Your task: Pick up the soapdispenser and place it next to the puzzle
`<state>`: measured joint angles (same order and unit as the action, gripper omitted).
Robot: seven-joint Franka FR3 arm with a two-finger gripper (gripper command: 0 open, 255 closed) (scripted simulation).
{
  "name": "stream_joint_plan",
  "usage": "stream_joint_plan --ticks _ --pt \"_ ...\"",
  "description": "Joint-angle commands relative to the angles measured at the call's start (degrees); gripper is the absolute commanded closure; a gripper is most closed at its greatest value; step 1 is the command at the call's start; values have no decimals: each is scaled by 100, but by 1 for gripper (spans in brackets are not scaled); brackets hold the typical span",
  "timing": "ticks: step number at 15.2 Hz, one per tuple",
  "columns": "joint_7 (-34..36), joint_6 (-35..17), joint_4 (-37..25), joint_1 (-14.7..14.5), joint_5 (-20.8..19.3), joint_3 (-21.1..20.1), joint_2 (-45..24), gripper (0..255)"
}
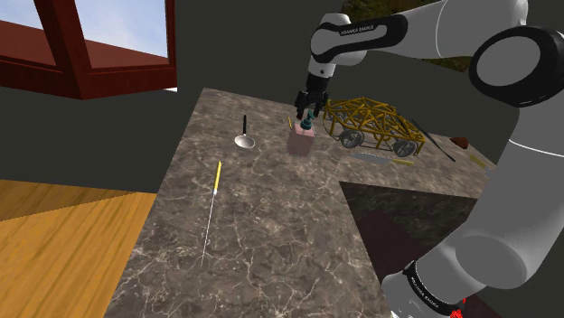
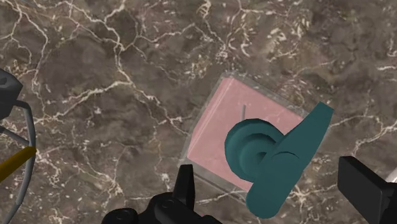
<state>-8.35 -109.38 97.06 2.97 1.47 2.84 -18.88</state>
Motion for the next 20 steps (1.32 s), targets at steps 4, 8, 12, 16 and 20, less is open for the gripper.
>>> stream_joint_plan --ticks 4,8,12,16,20 --pt "0 -3 2 0 0 0 -1 255" --pt "0 -3 2 0 0 0 -1 255" --pt "0 -3 1 0 0 0 -2 255" --pt "4 202 -138 0 -5 2 65 255" --pt "10 483 -347 0 -10 3 137 255"
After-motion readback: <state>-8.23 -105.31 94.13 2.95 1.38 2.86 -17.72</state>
